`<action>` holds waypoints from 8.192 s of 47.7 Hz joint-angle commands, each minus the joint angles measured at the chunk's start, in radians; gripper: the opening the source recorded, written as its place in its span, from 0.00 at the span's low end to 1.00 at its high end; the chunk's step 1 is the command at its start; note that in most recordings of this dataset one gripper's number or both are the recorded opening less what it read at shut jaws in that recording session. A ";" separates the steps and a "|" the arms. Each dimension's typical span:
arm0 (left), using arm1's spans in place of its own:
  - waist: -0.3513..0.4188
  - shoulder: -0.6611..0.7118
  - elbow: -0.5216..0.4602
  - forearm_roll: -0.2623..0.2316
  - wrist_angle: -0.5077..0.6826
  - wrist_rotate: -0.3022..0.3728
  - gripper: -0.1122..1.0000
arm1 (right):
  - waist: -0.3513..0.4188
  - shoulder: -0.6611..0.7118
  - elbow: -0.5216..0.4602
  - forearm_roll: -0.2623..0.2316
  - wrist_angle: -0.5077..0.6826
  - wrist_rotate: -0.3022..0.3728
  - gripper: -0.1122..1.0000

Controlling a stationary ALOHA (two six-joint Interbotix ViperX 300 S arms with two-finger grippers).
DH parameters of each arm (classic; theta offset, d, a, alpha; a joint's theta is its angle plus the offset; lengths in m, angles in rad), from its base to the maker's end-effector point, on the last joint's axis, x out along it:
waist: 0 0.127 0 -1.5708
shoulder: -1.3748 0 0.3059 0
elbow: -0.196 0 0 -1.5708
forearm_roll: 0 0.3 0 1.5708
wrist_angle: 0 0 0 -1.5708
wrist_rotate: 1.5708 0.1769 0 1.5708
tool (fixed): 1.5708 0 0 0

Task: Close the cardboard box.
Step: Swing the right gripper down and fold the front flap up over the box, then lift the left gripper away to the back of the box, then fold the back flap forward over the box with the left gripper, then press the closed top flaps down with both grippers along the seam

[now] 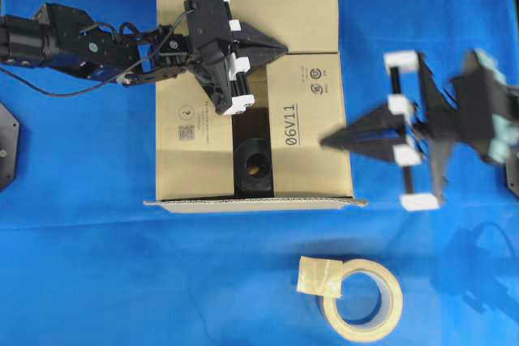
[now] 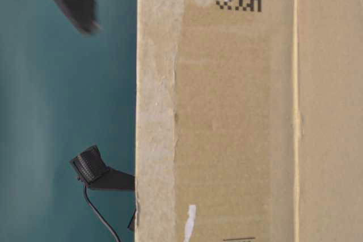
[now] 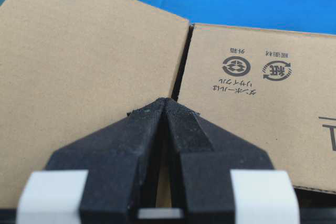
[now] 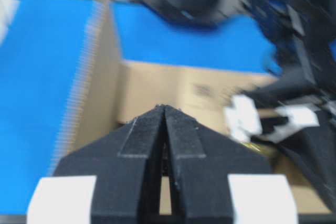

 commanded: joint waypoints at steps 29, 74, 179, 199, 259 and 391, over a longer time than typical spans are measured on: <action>-0.023 -0.011 0.006 -0.003 0.003 -0.003 0.10 | 0.238 0.092 0.061 0.002 -0.054 0.000 0.10; -0.032 -0.012 0.006 -0.003 0.003 -0.003 0.10 | -0.083 0.167 0.077 0.014 0.046 0.002 0.10; 0.298 -0.081 -0.420 0.006 0.959 0.140 0.10 | -0.087 0.247 0.077 0.041 -0.005 -0.011 0.10; 0.273 -0.074 -0.454 0.003 1.065 0.138 0.10 | -0.095 0.247 0.078 0.041 -0.012 -0.012 0.10; -0.037 -0.291 -0.264 -0.002 1.029 -0.037 0.10 | -0.124 0.247 0.077 0.035 -0.017 -0.017 0.10; -0.207 -0.407 0.541 0.002 -0.258 -0.161 0.10 | -0.184 0.247 0.118 0.048 -0.080 -0.003 0.10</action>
